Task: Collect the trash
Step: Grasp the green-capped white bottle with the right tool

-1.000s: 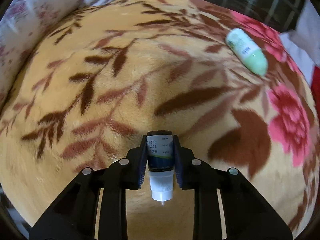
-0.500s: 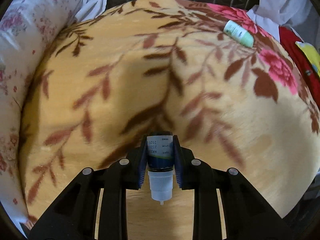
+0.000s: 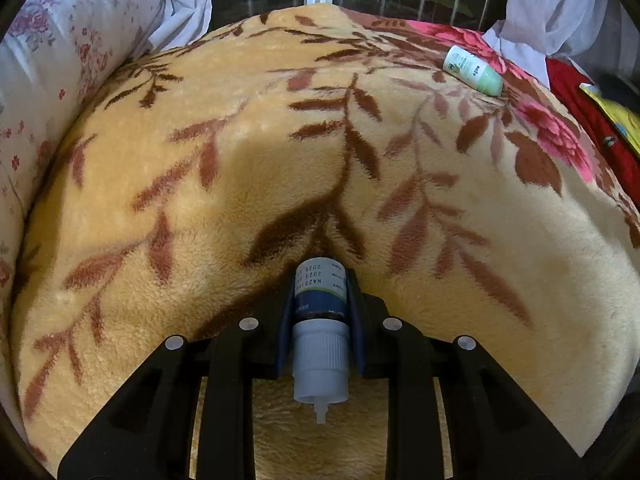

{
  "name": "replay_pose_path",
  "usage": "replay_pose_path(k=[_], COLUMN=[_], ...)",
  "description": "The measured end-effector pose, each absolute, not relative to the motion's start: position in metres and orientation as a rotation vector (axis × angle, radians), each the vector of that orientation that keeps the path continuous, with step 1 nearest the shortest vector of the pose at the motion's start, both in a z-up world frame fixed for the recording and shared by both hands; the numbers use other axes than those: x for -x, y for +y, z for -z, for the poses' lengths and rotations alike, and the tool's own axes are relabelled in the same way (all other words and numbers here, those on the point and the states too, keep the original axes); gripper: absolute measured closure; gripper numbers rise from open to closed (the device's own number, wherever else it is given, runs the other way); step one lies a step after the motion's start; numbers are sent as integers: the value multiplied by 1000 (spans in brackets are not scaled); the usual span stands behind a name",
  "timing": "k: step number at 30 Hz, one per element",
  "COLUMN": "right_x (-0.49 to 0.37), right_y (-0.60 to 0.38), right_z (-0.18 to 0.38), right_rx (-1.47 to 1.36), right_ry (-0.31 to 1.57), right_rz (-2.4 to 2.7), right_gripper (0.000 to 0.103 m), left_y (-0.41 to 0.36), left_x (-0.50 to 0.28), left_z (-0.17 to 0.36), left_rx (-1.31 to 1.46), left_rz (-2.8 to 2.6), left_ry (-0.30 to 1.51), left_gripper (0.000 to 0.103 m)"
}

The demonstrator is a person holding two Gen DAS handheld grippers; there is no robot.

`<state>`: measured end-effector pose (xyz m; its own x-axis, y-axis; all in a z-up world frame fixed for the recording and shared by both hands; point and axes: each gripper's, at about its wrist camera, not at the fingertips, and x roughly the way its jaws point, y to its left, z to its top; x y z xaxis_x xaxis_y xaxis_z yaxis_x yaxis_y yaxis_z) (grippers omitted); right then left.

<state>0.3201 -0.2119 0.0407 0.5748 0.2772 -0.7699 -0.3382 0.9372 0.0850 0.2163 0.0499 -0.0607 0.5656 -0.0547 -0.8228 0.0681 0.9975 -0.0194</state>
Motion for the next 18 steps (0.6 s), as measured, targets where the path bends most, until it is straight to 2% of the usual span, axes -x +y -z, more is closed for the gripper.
replay_pose_path(k=[7,14,18], right_x=[-447,-508,-513], right_y=[-171,-170,-166], right_z=[-2,46,67], right_rx=[260,272,276], right_ry=[978,1080,1094], right_rz=[-304,-292,-296], right_gripper=[27,27,36], left_y=[40,47,47], left_x=[-216,-217,-218], left_z=[64,64,65], left_rx=[-97,-47,-40], left_rz=[34,55,58], left_ry=[935,930,925], left_gripper=[80,80,80])
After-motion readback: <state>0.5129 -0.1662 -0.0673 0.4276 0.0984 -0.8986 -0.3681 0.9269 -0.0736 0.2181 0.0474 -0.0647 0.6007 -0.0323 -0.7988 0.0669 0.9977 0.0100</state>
